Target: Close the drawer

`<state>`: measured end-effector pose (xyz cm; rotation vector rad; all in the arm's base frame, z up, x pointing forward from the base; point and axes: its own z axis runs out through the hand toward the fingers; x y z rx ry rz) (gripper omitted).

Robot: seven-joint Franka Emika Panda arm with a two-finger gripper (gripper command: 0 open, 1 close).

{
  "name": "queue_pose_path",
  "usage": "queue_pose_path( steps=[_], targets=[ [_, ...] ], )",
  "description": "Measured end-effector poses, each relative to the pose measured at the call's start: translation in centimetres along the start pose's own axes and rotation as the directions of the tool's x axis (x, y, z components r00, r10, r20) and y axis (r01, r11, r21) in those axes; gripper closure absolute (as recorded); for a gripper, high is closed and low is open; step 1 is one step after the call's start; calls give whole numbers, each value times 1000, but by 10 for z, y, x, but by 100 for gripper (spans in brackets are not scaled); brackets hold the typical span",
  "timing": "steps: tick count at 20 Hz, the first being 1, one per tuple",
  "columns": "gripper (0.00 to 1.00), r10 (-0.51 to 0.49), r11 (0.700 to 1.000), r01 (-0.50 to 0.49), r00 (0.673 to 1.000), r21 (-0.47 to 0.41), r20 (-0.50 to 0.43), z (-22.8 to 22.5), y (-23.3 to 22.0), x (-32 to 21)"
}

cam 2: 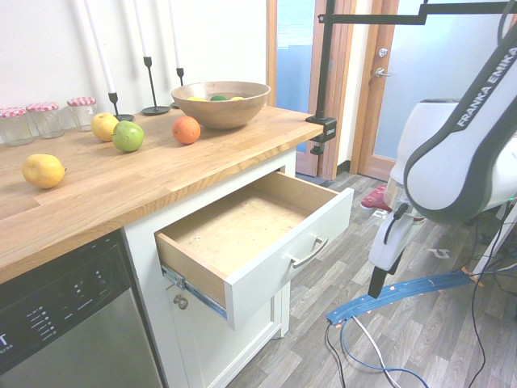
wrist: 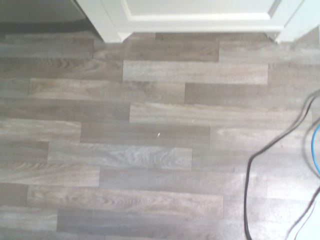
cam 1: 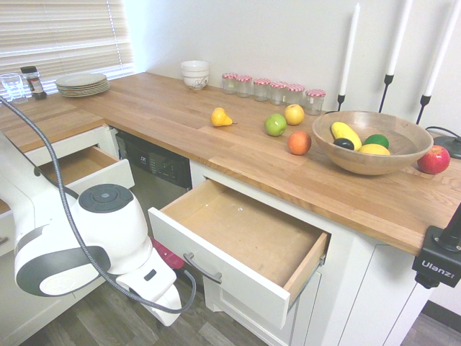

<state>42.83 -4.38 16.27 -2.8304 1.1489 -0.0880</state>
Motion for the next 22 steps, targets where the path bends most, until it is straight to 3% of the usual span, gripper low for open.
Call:
queue_pose_path(
  steps=[3, 4, 22],
  targets=[
    [0, -7, 1000, 7, 1000, 6, -6, 5, -8, 9],
    [100, -10, 1000, 10, 1000, 8, -8, 5, -11, 12],
    [100, -12, 1000, 12, 1000, -8, -14, 22, -16, 29]
  ],
)
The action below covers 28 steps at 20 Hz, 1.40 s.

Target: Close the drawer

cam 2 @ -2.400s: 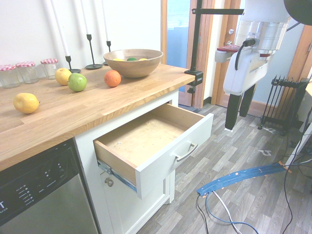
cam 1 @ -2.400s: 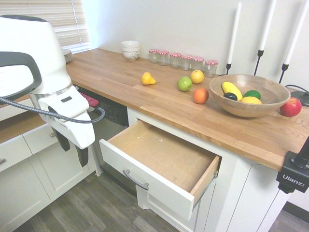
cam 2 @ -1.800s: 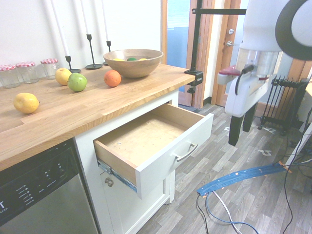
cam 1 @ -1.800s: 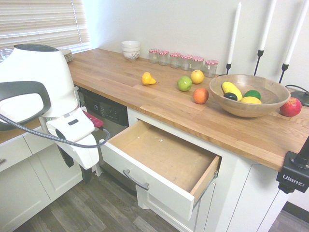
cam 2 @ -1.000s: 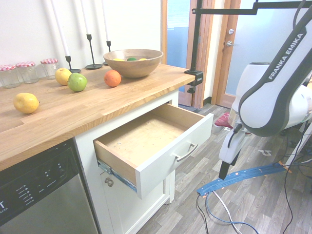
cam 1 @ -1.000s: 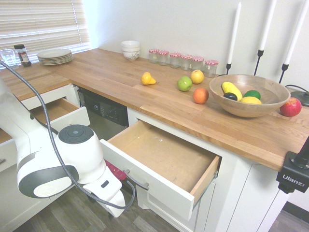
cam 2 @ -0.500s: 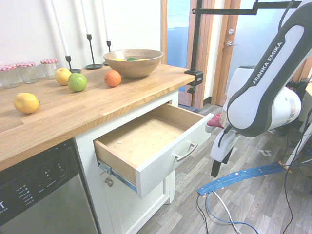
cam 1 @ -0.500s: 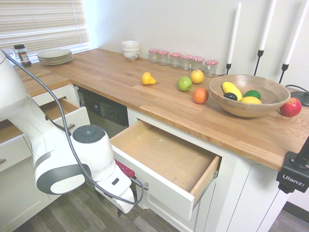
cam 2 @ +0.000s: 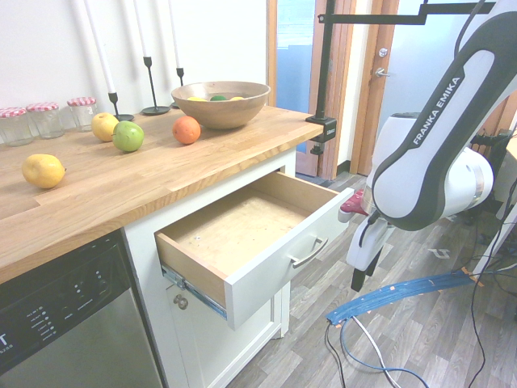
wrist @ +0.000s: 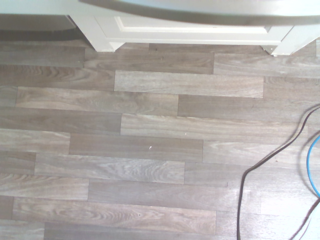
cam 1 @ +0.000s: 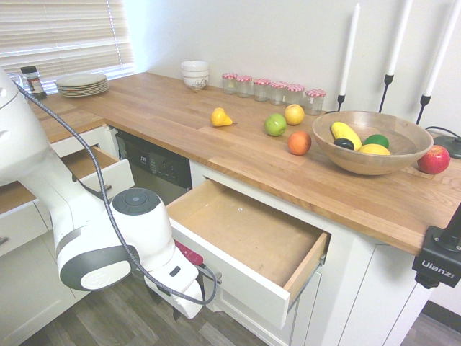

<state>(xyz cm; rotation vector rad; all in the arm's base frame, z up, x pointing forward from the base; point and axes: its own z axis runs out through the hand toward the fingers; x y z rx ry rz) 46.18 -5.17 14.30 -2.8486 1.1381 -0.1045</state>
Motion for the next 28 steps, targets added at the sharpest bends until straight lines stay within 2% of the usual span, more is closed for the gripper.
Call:
queue_pose_path(
  steps=[16, 28],
  targets=[
    [100, 4, 1000, -4, 1000, 6, -16, 7, -7, 12],
    [100, 17, 999, -16, 999, 38, -35, 22, -44, 54]
  ],
)
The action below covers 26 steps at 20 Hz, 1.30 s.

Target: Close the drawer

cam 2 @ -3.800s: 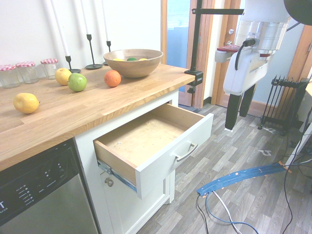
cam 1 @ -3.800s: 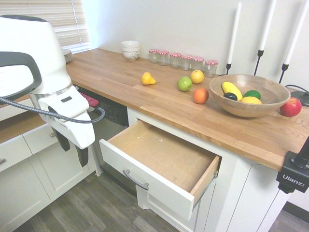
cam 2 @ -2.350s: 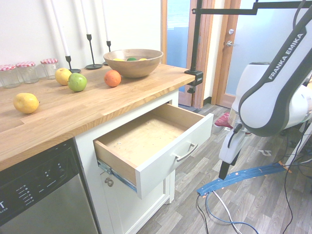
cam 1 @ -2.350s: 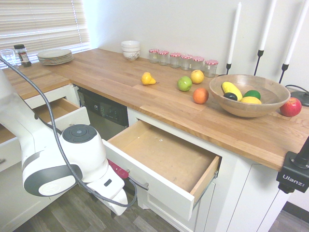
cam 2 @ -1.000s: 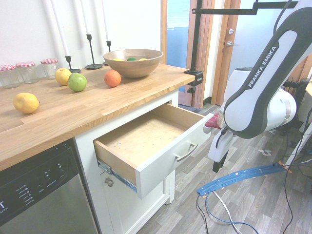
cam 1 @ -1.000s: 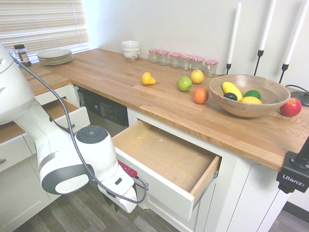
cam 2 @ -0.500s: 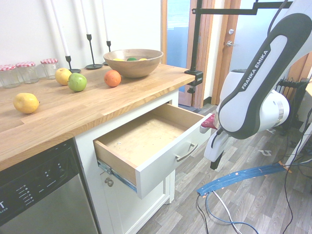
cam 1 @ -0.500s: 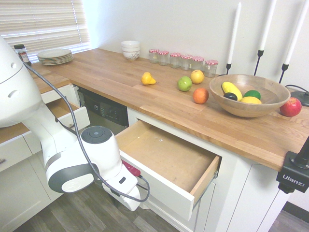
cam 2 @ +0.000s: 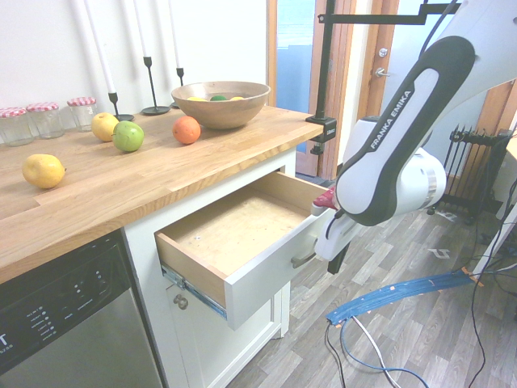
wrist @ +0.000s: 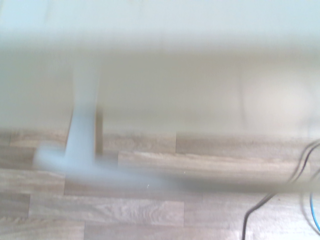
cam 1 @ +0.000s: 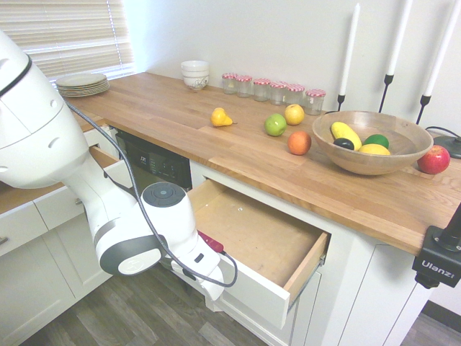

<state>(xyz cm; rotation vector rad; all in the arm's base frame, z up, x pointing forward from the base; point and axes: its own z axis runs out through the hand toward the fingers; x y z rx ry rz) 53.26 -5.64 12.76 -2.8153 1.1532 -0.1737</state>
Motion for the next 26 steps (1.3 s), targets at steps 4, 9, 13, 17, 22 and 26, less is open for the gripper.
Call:
queue_pose_path(
  steps=[4, 9, 13, 17, 22, 26],
  targets=[
    [100, -2, 1000, 1, 1000, 9, 18, 4, -19, 18],
    [100, 7, 1000, -7, 999, 14, 33, 6, -44, 33],
    [100, 15, 1000, -16, 999, 18, 39, 6, -64, 48],
    [100, 15, 1000, -16, 999, 11, 38, 8, -78, 63],
    [100, 3, 1000, -3, 1000, -14, -5, 11, -89, 83],
    [100, 10, 1000, -10, 999, 3, -34, 5, -101, 98]
  ],
)
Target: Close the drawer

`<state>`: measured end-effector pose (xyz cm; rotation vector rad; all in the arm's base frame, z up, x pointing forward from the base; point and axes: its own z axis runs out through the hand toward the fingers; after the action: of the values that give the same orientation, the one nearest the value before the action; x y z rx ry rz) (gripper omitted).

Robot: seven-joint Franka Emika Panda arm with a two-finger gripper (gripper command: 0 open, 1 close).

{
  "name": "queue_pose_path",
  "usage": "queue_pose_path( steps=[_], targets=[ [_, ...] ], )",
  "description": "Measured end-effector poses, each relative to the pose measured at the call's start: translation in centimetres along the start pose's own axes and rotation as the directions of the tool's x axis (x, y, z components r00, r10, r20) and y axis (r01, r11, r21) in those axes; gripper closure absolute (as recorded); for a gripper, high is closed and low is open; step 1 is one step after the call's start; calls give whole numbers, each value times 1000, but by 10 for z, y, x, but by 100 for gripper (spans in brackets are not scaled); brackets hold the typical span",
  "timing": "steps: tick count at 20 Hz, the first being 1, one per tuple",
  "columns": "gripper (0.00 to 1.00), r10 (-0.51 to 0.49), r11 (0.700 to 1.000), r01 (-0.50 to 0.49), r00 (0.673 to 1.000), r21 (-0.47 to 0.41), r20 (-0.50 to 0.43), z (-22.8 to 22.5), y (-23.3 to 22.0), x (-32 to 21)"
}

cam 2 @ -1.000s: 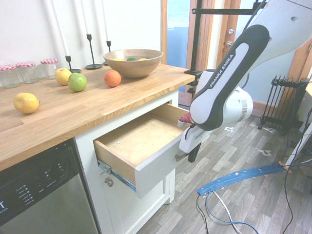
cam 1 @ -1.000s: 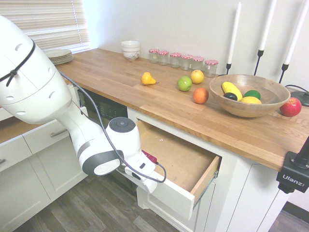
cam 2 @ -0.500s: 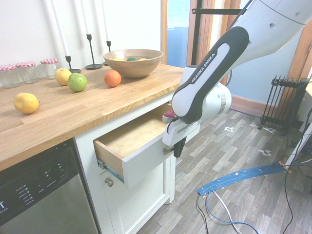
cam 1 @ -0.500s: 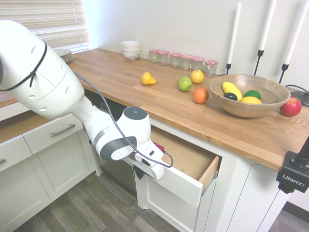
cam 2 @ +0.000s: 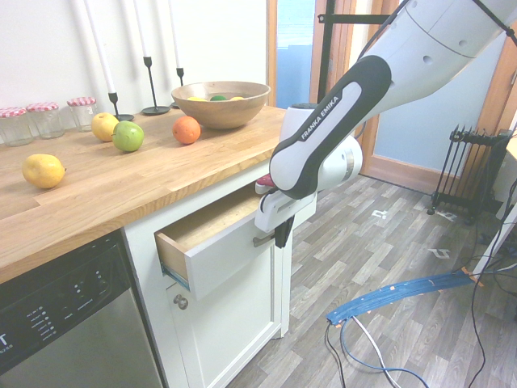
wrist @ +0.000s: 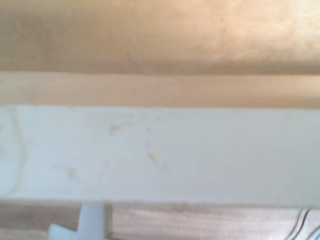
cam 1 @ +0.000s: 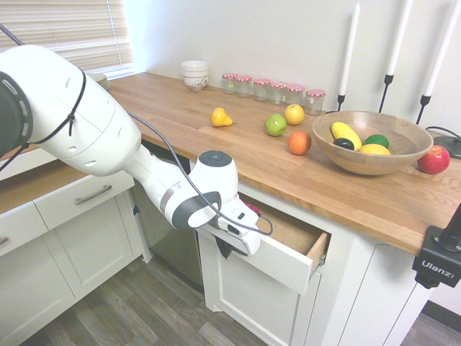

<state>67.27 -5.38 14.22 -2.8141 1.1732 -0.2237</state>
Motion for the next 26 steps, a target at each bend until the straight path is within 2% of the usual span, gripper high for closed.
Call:
queue_pose_path(
  steps=[15, 26],
  targets=[
    [100, 33, 999, -33, 999, 3, -10, 19, -42, 45],
    [100, 26, 1000, -26, 1000, -10, 1, 28, -59, 53]
  ],
)
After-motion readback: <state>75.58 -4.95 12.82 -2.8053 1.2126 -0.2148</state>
